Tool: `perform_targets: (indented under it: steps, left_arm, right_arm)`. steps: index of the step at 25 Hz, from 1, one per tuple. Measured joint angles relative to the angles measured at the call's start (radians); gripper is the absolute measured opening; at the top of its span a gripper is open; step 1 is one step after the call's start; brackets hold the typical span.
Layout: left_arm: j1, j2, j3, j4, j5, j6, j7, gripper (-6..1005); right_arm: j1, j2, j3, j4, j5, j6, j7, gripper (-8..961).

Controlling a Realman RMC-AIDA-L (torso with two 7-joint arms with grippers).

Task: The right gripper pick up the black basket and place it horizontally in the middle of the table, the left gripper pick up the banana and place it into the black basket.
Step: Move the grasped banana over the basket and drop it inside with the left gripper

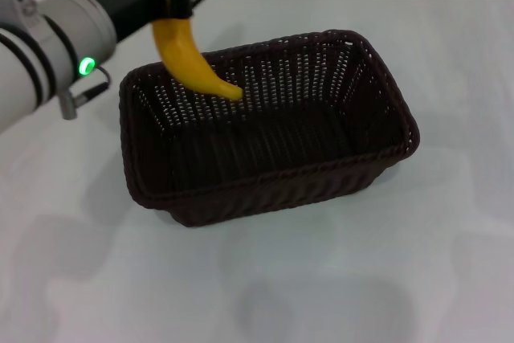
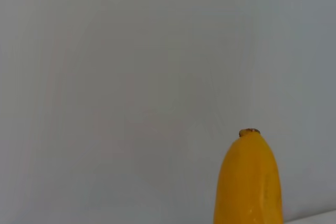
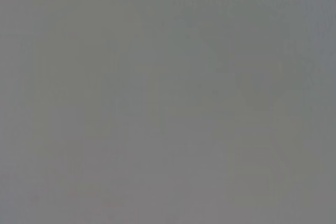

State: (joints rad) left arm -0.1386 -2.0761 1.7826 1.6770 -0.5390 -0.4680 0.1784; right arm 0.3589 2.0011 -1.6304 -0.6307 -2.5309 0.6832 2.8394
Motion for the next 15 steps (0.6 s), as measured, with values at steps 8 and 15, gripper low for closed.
perform_targets:
  steps: [8,15]
  left_arm:
    - [-0.002,-0.001,0.087,-0.072,-0.050,0.104,0.002,502]
    - [-0.001,0.000,0.115,-0.096,-0.109,0.126,0.002,501]
  right_arm:
    - [0.000,0.001,-0.008,-0.001,-0.003,0.012,0.000,842]
    - [0.000,0.002,-0.020,-0.005,-0.004,0.012,0.000,842]
